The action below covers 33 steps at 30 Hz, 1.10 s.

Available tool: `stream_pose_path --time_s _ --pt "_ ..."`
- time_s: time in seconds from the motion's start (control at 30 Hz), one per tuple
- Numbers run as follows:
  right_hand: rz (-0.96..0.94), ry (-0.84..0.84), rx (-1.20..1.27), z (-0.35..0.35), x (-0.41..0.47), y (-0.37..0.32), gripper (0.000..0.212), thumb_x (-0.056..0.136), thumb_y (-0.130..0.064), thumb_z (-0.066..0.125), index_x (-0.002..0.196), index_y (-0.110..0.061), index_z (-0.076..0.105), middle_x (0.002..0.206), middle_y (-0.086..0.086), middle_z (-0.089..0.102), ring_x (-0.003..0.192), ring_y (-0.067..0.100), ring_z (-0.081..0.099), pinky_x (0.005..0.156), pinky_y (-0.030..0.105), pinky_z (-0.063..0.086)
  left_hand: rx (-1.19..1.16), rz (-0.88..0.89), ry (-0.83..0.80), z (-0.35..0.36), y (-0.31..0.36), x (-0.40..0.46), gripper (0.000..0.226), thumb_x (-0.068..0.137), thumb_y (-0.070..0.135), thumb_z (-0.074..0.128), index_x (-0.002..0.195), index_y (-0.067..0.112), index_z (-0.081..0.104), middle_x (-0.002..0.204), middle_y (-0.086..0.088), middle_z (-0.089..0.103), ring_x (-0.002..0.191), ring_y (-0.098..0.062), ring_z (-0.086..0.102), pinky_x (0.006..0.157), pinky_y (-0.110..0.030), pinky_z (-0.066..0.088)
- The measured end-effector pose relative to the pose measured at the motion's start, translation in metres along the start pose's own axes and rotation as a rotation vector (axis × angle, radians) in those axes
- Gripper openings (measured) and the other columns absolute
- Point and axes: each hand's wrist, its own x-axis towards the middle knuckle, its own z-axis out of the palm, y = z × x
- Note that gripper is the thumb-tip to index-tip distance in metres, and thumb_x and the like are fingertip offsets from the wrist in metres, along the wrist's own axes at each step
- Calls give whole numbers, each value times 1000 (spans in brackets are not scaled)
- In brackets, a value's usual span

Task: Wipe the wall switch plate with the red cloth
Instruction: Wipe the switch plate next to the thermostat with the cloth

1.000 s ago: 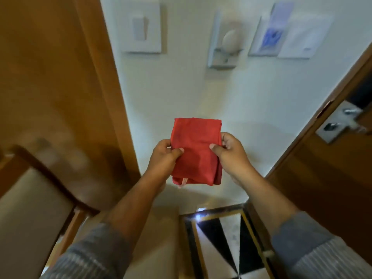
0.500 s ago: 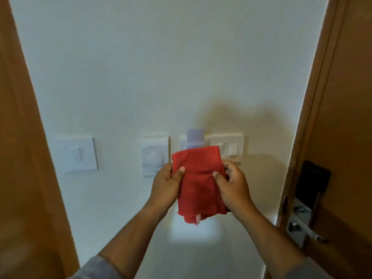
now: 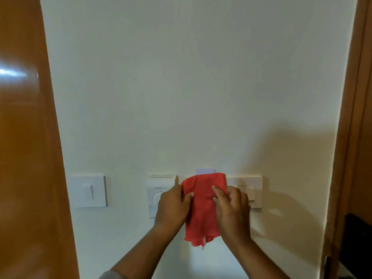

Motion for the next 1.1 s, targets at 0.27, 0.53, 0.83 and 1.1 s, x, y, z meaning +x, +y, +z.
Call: stream_pose_path --time_s 0.27,0.53,0.83,1.1 --pt "-92 -165 -316 14 -13 -23 55 101 -42 40 120 2 67 113 21 67 102 43 64 84 53 51 378 125 76 -29 4 4 46 92 68 49 64 31 48 53 15 49 55 -5 58 49 -21 30" --pt "-261 -160 -388 51 -18 -17 72 102 -49 31 147 7 37 157 31 28 145 46 31 117 55 20 619 681 541 -95 9 76 53 87 62 53 106 16 72 98 -9 71 80 -32 70 62 -37 51" --pt "-774 60 -401 89 11 14 75 103 -53 32 159 -7 13 168 15 4 155 32 5 125 50 -1 890 937 595 -90 -2 148 98 85 80 47 157 16 35 166 -22 27 153 -44 25 119 -66 25" --pt "-996 10 -309 65 36 28 67 102 -51 44 153 -11 29 157 10 35 155 27 11 126 44 10 846 975 669 -81 -7 156 98 85 80 47 157 15 35 165 -22 30 152 -45 29 119 -66 23"
